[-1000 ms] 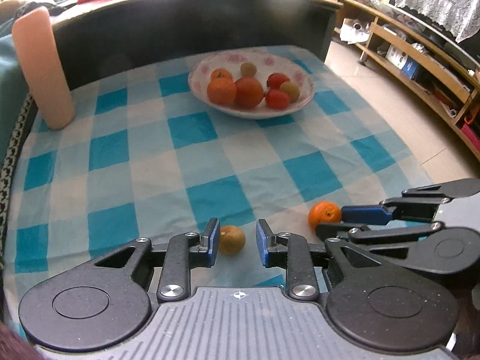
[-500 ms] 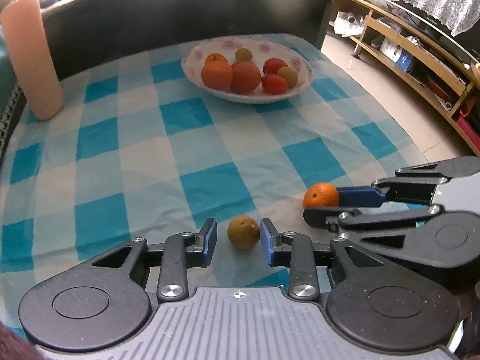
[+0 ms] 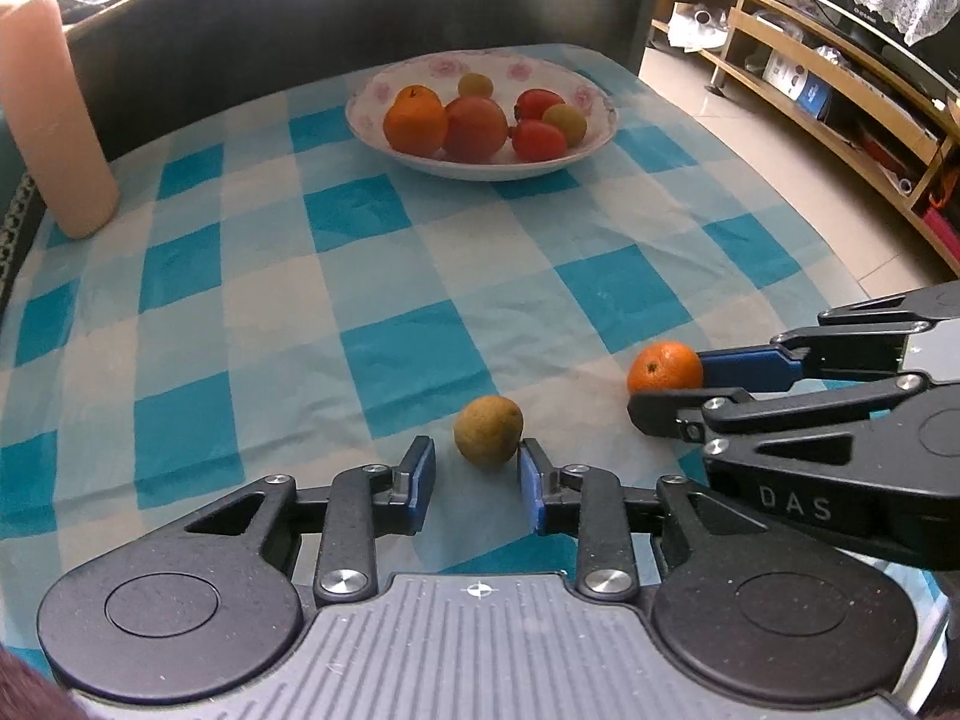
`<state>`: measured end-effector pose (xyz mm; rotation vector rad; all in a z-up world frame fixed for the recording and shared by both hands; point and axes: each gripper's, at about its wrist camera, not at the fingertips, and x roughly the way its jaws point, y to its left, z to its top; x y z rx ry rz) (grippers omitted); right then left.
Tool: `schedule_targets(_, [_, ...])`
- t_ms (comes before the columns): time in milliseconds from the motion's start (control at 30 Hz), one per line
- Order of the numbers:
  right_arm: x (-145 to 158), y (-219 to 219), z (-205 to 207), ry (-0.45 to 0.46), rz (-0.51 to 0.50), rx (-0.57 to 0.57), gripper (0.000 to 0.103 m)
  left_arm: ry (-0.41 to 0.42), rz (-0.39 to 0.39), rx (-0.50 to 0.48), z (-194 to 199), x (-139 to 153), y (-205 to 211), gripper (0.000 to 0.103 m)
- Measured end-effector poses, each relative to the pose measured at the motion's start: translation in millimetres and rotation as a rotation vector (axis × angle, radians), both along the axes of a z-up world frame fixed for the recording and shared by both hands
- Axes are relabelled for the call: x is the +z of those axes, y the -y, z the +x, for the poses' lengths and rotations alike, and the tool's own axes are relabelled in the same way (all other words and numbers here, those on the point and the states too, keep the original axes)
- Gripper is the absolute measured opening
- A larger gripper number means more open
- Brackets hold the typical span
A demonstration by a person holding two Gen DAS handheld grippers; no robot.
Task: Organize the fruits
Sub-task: 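Carry the brown fruit and the mandarin toward the plate with both tools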
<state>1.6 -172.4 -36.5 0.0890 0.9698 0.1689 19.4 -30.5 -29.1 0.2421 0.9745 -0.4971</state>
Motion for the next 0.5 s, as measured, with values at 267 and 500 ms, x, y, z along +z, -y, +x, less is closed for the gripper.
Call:
schedule_targets(267, [0.4,4.4,2.0,-0.008,0.012,-0.021,0.043,0.014,-0.005,0.000,4.1,-1.6,5.9,0.040])
schedule_targets(500, [-0.1,12.9,3.3,-0.013,0.018,-0.049,0.043,0.043,0.014,-0.013,7.4,-2.3,15.9,0.041])
